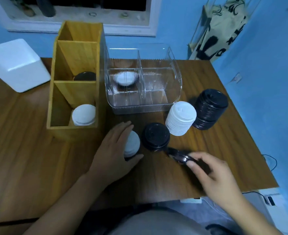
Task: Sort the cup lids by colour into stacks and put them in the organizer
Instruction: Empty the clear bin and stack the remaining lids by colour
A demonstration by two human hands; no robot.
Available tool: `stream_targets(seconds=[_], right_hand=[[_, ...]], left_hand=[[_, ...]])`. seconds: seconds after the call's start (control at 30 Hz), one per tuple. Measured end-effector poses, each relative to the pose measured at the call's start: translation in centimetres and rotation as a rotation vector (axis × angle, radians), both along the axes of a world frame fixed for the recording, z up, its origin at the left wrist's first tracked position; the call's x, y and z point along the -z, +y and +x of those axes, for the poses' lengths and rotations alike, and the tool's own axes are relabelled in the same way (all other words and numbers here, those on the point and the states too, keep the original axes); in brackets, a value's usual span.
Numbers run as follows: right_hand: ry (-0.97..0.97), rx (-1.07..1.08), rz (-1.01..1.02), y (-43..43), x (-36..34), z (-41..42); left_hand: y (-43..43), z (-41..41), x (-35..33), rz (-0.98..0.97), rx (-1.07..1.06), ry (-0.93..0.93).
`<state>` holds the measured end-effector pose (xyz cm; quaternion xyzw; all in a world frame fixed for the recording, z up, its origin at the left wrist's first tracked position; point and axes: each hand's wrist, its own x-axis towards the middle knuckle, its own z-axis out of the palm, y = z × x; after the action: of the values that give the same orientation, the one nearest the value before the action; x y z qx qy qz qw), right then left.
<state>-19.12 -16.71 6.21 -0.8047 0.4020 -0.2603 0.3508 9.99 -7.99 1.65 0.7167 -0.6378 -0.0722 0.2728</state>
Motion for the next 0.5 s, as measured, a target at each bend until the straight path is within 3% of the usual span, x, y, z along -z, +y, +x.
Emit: stream_targets(seconds=[0.07, 0.17, 0.37, 0.5], right_hand=[[-0.162, 0.055, 0.290, -0.6, -0.6, 0.3], [-0.089, 0.081, 0.399, -2.5, 0.3, 0.0], [0.246, 0.039, 0.034, -4.3, 2.8, -1.4], [0.302, -0.070, -0.122, -4.9, 3.1, -2.1]], left_hand=[[-0.9, -1.0, -0.4, 0.003, 0.026, -0.054], [-2.2, -2.4, -0.9, 0.064, 0.037, -0.152], [-4.0, -4.3, -1.0, 0.134, -0.016, -0.228], [-4.5, -4.3, -1.0, 0.149, -0.066, -0.221]])
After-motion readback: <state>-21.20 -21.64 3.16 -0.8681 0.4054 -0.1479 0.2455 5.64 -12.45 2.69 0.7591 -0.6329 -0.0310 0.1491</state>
